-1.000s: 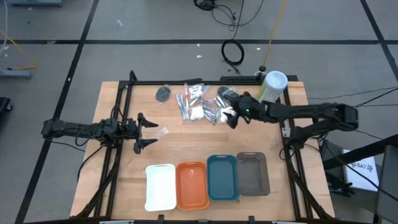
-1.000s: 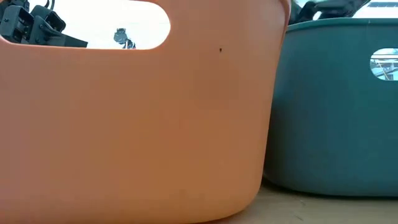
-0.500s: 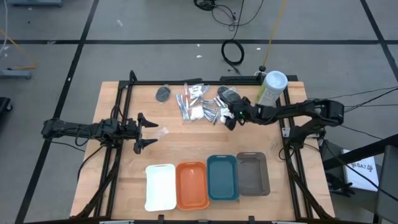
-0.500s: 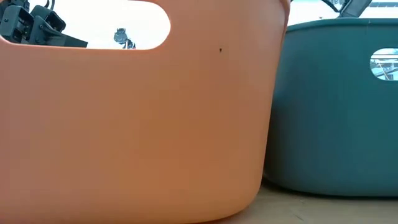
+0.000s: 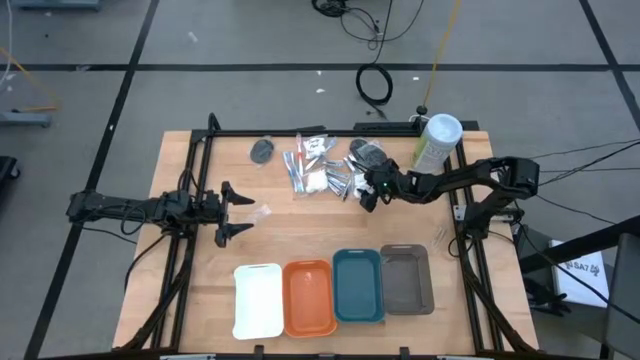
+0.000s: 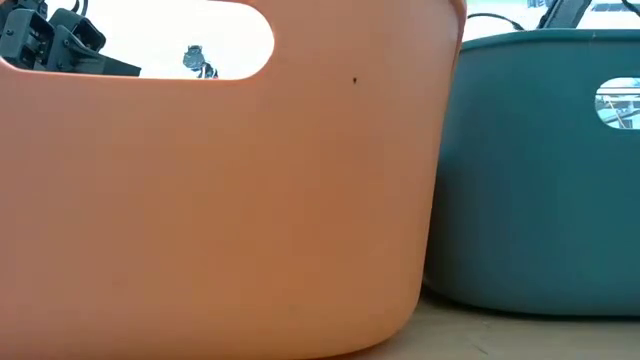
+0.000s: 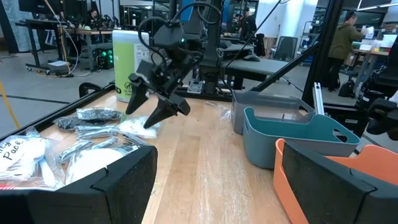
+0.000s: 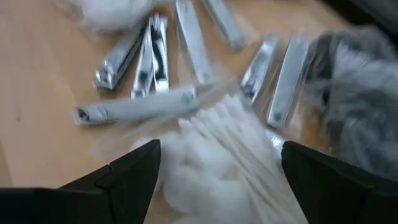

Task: Pick & Place Travel size toiletries
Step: Put the white cotton pack into the black bin

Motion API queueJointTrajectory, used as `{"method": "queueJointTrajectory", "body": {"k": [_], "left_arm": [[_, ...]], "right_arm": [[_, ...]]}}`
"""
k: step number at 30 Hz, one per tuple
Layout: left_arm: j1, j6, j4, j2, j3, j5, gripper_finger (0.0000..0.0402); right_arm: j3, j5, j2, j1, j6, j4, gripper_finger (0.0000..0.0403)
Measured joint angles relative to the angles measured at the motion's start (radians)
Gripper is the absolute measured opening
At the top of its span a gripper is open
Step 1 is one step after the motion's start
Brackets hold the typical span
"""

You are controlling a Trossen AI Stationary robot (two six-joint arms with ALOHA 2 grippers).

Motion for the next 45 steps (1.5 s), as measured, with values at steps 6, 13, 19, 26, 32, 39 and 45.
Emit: {"method": "queueJointTrajectory", "body": {"k": [6, 13, 19, 26, 32, 39, 45], "left_arm": [[0.000, 0.000, 0.000, 0.000, 0.000, 0.000, 0.0340], [0.000, 0.000, 0.000, 0.000, 0.000, 0.000, 0.0340], [0.000, 0.000, 0.000, 0.000, 0.000, 0.000, 0.0340], [0.000, 0.000, 0.000, 0.000, 0.000, 0.000, 0.0340], [0.000, 0.000, 0.000, 0.000, 0.000, 0.000, 0.0340], [0.000, 0.000, 0.000, 0.000, 0.000, 0.000, 0.0340], [0.000, 0.000, 0.000, 0.000, 0.000, 0.000, 0.0340]], "right_arm": [[0.000, -0.035, 0.023, -0.015, 0.018, 0.002, 0.0320], [0.000, -0.036, 0.023, -0.015, 0.026, -0.001, 0.0320], [0.000, -0.039, 0.023, -0.013, 0.037, -0.010, 0.0293], [0.000, -0.039, 0.023, -0.013, 0.037, -0.011, 0.0210], [0.001, -0.039, 0.023, -0.013, 0.037, -0.008, 0.0137], [0.001, -0.039, 0.022, -0.013, 0.037, 0.002, 0.0083], [0.001, -0.045, 0.022, -0.012, 0.037, 0.039, 0.0057]]}}
